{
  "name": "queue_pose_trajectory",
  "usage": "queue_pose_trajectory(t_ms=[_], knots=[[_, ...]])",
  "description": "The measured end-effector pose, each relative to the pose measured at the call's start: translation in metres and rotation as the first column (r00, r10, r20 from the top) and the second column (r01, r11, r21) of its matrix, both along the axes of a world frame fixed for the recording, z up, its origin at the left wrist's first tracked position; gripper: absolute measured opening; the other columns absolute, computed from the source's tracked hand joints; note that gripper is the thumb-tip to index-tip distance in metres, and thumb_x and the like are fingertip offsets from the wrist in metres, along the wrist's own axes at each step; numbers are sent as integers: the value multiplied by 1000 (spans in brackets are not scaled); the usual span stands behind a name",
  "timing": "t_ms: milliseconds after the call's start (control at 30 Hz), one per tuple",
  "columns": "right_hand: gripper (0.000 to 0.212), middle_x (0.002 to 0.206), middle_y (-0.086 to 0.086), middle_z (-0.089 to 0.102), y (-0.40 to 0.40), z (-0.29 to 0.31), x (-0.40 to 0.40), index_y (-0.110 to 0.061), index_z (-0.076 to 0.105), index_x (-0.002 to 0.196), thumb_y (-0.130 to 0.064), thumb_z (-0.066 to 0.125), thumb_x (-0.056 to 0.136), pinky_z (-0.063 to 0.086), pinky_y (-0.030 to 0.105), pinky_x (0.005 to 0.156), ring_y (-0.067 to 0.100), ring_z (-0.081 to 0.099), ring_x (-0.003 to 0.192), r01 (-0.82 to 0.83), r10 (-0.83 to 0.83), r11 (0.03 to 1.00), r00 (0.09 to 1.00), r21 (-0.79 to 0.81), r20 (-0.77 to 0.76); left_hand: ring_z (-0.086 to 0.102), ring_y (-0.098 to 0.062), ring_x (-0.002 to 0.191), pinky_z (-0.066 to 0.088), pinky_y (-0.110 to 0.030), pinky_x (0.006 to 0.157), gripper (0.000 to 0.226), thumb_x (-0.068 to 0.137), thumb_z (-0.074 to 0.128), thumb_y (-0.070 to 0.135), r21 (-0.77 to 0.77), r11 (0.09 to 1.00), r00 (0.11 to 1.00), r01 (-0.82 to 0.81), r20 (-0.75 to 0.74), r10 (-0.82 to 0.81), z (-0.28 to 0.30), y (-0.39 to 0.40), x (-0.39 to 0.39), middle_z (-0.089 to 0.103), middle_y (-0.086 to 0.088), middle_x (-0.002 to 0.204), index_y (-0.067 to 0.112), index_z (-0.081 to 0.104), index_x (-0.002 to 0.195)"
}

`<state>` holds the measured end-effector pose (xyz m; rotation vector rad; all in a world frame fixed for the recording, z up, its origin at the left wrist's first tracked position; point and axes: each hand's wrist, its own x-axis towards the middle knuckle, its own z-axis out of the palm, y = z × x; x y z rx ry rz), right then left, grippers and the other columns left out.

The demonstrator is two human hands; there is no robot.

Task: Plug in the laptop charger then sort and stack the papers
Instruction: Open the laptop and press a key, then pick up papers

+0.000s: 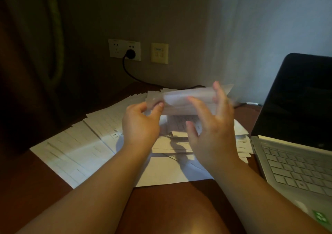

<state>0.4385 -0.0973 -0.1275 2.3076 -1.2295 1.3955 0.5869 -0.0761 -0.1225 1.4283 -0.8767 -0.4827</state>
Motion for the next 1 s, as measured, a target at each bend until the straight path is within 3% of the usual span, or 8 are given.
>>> queue_pose_trajectory(t_ms=[100,167,267,400,533,800,900,1000], knots=[[30,121,10,50,-1,1,-3,-21,67,107,-23,78,79,51,40,79,25,46,107,38,-37,998,999,-47,18,71,-12,81,63,-33,66,4,94,62,42,-58,998,983,-39,-179,28,3,0,3,69,3,104,38,61,95],[24,113,5,55,-4,1,-5,-22,69,101,-31,76,80,45,35,78,22,46,102,31,-32,999,999,-28,-37,71,-5,77,63,-31,68,17,95,62,41,-76,996,966,-46,-257,25,5,0,5,68,5,104,28,64,106],[42,126,-7,60,-4,1,-5,-31,65,120,-52,67,84,41,43,94,20,47,117,84,-7,967,952,239,-305,66,10,70,63,-34,73,18,96,61,40,-62,998,970,-32,-244,15,5,0,4,68,7,104,28,65,107],[54,130,-17,58,-3,5,-7,-39,58,126,-71,55,83,32,45,107,15,44,124,208,-12,895,896,395,-445,69,0,73,63,-35,74,15,97,59,41,-48,999,975,-14,-224,3,6,1,0,68,10,92,35,62,83],[32,100,-16,65,-2,3,-8,-37,65,101,-63,62,83,44,37,91,11,55,97,162,15,910,908,383,-418,68,-11,85,62,-35,77,16,98,58,41,-45,999,985,22,-169,-29,4,2,-3,67,10,88,34,63,84],[19,101,-8,63,-3,2,-8,-34,71,107,-39,55,97,53,33,77,13,55,90,125,57,905,911,407,-408,68,-23,91,59,-51,84,25,98,58,40,-25,997,991,72,-113,-75,7,6,-10,68,-5,91,31,63,75],[22,100,-3,61,-5,1,-8,-26,71,106,-23,51,98,49,34,78,18,51,95,125,38,940,886,317,-462,67,-17,91,58,-43,83,23,98,58,40,-33,995,992,99,-80,-101,4,5,-10,68,-5,93,31,62,77],[18,95,1,59,-7,0,-5,-17,72,95,-20,54,96,46,33,70,20,50,91,135,-33,967,906,214,-423,65,5,78,57,-19,64,21,99,59,28,-54,978,980,199,-9,-200,2,6,-9,70,18,80,38,62,81]])
